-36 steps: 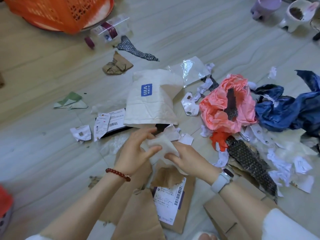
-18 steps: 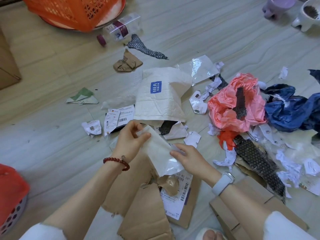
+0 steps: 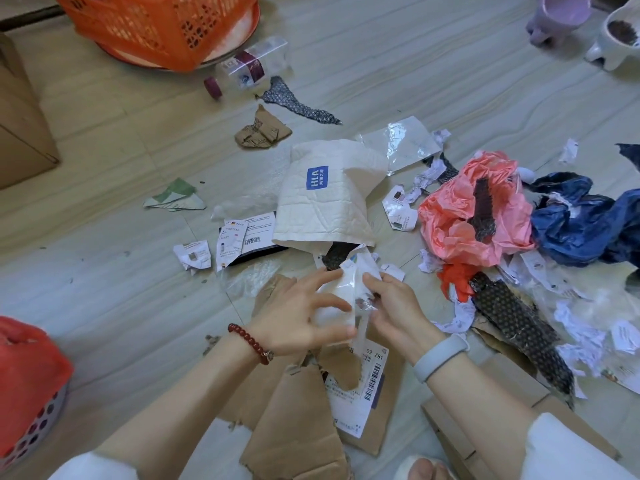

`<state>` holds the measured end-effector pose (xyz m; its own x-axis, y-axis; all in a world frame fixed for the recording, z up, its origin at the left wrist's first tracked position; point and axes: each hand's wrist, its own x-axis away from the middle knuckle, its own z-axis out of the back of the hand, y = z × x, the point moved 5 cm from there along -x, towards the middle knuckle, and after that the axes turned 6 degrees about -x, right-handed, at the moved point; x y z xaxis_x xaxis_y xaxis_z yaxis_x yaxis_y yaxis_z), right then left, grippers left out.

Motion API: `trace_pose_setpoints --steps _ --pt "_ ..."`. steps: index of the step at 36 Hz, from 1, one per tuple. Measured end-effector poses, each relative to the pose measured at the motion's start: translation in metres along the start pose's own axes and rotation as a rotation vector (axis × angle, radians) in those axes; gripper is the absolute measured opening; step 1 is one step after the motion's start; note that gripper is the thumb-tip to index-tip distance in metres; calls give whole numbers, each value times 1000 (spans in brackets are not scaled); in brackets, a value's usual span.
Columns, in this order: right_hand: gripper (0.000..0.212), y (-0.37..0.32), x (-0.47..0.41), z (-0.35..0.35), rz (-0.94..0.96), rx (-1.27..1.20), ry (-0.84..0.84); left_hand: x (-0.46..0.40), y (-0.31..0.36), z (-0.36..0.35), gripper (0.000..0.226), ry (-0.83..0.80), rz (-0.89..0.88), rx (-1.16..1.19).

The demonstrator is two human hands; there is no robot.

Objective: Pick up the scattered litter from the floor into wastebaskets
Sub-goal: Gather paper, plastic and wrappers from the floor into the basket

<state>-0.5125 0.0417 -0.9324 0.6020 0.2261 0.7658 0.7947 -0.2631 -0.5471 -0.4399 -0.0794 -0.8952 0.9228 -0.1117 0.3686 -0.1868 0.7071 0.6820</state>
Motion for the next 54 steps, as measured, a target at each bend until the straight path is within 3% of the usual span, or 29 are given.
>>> trace_pose_setpoints --steps 3,5,8,15,20,25,30,33,35,39,42,44,47,49,51,54 --pt "14 4 3 -2 25 67 -13 2 -3 7 48 72 91 120" --pt "15 6 6 -7 42 130 -39 2 -9 8 38 188 132 63" --pt "14 9 10 -15 78 232 -97 1 -19 6 46 272 212 141" --pt "13 -22 17 -15 597 710 -28 9 -50 9 23 424 450 584" --pt "20 -2 17 -23 490 791 -190 9 -44 6 17 343 424 911" --pt "12 9 19 -30 418 805 -188 5 -31 4 11 324 276 731" --pt "20 7 15 -29 441 753 -169 9 -48 10 11 499 404 663" --pt "15 -10 4 -19 709 1085 -82 15 -59 14 20 527 470 731" --pt "34 -15 -14 -13 800 1423 -78 19 -65 15 28 532 504 802" --pt "66 -2 -50 -5 651 1872 -121 26 -76 13 29 566 557 884" --pt "73 13 -62 -1 589 2053 -119 29 -80 14 30 575 560 880" --pt "64 15 -60 -4 686 2067 -74 30 -79 16 33 568 539 853" --pt "22 12 -51 -11 973 2057 -20 29 -79 15 43 544 533 820" --pt "25 11 -48 -13 1121 2044 -35 27 -79 15 46 536 543 768" --pt "19 9 -46 -13 1112 2005 -107 25 -78 14 46 548 551 732" --pt "18 3 -43 -4 931 1902 -159 24 -77 16 45 565 545 687"
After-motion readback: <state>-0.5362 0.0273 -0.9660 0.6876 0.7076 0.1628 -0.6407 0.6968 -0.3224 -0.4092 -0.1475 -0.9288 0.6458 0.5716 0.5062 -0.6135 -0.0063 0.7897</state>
